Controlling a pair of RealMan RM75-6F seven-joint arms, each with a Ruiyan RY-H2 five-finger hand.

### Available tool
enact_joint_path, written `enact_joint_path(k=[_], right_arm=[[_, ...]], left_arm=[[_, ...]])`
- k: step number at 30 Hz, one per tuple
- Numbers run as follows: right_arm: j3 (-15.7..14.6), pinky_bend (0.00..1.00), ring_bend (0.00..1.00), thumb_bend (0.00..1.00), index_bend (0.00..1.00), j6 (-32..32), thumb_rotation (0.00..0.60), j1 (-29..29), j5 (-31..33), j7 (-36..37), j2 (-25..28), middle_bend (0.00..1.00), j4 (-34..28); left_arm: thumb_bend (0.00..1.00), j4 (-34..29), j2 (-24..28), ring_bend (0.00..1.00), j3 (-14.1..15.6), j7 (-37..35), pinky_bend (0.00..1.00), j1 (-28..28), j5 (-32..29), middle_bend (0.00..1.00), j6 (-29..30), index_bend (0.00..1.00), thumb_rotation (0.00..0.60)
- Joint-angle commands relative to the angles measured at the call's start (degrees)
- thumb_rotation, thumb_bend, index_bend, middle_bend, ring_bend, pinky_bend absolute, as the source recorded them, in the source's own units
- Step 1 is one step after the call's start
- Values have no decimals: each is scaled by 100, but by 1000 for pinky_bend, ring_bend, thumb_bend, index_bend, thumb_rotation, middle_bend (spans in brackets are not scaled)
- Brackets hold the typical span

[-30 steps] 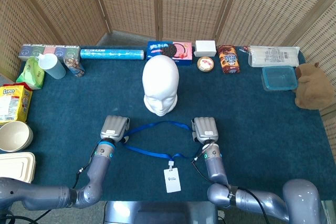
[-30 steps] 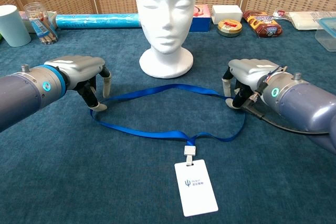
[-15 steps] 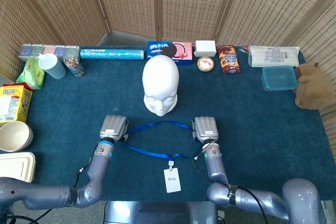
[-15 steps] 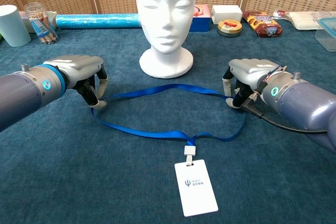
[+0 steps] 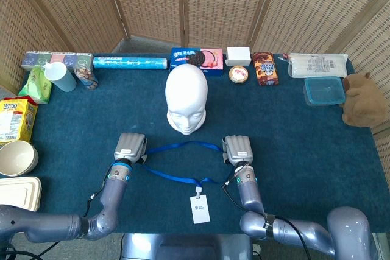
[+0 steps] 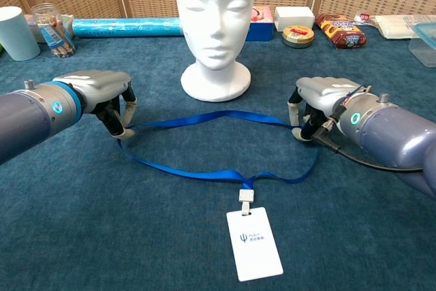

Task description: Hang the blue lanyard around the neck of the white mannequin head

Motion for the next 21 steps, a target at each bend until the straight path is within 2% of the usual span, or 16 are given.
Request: enact_joint_path(k=[1, 5, 11, 17, 21], right_arm=[[-3, 1000, 1000, 490, 611, 7, 600, 0, 13, -4, 9, 965, -11], [-5, 1000, 1000, 491, 611, 1, 600, 2, 30, -1, 19, 965, -27], [-6, 1000, 1000, 492, 611, 4, 600, -2, 24, 33, 33, 965, -36], [-13, 1000, 1000, 495, 611, -6, 600, -2, 39, 52, 38, 966, -44], [-14, 1000, 1000, 496, 612, -4, 600, 5, 49, 49, 41, 967, -32]], left_arm=[[261, -23, 21, 1000, -26, -33, 1000, 2, 12, 1000, 35, 698, 577], [203, -79, 55, 1000, -50, -42, 1000, -1, 3, 1000, 71, 698, 577], [200, -96, 73, 1000, -24, 2, 1000, -10, 42, 1000, 172, 698, 578], [226, -54, 70, 1000, -2, 132, 1000, -53, -43, 1000, 175, 694, 578], [267, -99, 97, 1000, -10, 163, 1000, -66, -112, 1000, 152, 619, 579]])
